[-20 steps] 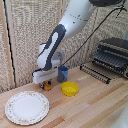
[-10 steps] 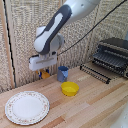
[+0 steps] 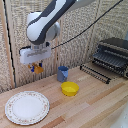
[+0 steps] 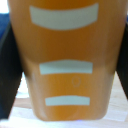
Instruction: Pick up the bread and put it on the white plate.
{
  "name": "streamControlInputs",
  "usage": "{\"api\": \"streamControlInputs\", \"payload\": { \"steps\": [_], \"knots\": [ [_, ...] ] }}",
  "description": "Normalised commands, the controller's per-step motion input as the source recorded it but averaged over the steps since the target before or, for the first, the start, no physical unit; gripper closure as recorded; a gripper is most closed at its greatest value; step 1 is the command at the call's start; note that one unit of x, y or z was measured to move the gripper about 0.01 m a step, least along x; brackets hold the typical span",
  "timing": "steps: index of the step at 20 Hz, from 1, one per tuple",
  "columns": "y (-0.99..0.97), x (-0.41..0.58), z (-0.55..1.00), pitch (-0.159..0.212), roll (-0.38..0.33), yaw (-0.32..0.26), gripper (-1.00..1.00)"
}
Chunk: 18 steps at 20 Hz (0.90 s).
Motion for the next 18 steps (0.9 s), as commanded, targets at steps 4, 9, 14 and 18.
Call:
{"api": "streamControlInputs", "payload": {
  "steps": [4,9,14,18],
  "knots": [
    [0.73,-0.257,-0.17,0.059,-0.025,0.055,1.0],
    [0.45,-0.276,-0.46,0.028,-0.017,0.101,1.0],
    [0.27,-0.098,-0.47,0.006,-0.033,0.081,1.0],
    [0.08,0.0,-0.43,0.0,-0.028,0.003,1.0]
  ]
}}
